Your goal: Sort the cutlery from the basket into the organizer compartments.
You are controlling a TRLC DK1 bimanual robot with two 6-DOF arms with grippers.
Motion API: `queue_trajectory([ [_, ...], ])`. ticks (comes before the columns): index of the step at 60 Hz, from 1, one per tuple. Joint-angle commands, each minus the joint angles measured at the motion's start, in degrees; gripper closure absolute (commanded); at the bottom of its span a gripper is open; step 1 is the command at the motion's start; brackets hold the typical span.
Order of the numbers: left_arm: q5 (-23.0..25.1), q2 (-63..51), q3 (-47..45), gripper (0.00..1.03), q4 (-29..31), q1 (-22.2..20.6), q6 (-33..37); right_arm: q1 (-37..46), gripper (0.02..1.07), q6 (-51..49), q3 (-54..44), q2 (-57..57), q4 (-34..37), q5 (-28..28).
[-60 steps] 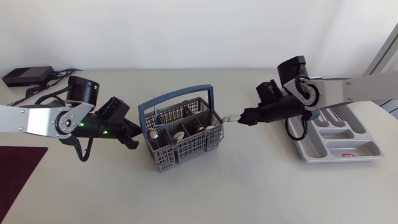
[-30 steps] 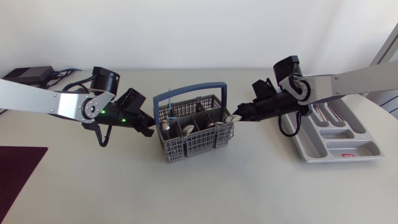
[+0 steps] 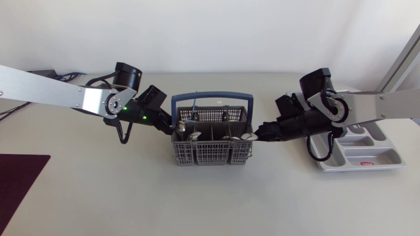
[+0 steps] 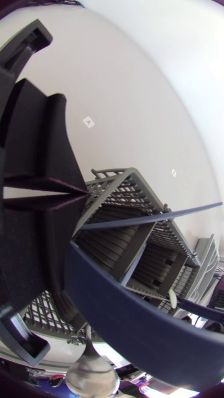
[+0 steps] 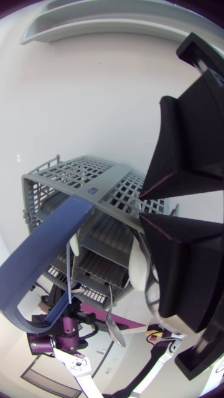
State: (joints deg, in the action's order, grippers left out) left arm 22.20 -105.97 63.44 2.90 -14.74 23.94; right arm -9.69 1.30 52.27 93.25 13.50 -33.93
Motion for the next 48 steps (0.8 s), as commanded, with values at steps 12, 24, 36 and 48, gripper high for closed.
queue_trajectory([
  [12,1.1,6.04,-3.41,0.96,1.32,3.4,1.37,0.99,0.82,-1.3,-3.05,-3.52,-1.37,8.36],
  [24,0.66,19.4,-10.0,0.77,3.78,5.95,3.92,1.7,0.38,-4.29,-7.18,-11.07,-1.02,11.96],
  [36,-8.22,36.45,-19.14,0.69,4.75,0.42,5.32,1.7,0.28,-6.49,-9.12,-19.95,3.11,13.72],
  [48,-20.88,47.09,-21.69,0.69,10.29,-13.21,5.24,1.52,0.25,-7.28,-10.17,-24.7,5.84,14.51],
])
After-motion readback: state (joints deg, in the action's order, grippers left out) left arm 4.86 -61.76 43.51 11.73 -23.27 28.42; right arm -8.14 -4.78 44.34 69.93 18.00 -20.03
